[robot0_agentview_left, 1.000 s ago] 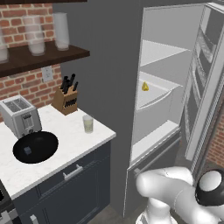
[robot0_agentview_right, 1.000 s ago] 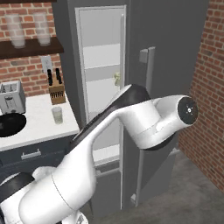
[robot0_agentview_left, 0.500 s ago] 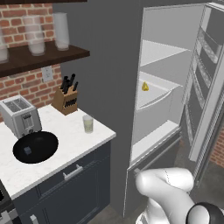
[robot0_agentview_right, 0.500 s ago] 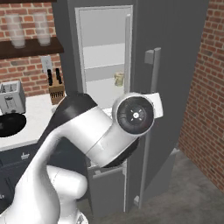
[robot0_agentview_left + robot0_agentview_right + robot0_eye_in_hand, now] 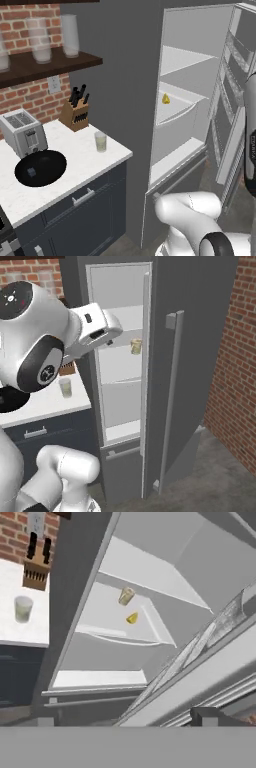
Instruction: Grab a lemon wedge from the fridge and one ice cube from the ice bowl, and put them in the glass of lemonade.
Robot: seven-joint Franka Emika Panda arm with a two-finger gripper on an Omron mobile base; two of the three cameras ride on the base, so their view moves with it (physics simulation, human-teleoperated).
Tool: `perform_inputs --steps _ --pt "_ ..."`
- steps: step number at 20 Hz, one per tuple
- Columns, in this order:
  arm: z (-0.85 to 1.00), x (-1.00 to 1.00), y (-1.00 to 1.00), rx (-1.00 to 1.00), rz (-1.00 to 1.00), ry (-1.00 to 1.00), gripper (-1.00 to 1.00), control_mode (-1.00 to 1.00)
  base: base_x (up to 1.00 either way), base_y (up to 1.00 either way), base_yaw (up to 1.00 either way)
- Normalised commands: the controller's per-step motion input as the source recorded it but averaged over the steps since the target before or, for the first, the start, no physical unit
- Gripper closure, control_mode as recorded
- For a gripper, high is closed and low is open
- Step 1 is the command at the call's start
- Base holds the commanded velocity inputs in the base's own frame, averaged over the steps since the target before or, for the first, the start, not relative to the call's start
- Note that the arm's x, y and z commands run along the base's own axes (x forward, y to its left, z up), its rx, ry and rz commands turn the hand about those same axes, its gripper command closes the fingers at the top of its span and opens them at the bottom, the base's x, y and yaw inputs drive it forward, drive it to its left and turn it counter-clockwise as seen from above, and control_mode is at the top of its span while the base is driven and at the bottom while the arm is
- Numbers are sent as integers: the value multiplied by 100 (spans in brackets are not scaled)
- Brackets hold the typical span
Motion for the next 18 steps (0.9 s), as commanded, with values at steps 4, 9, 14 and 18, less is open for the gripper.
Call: perform_inputs --steps 4,9,14,18 --pt "-11 89 93 -39 -24 22 -100 -100 0 0 0" --pt "-49 100 45 -34 -33 17 -100 -100 0 0 0" --pt "-73 96 5 -25 -33 6 -100 -100 0 0 0" --pt "-29 77 -30 -13 -31 0 -100 -100 0 0 0"
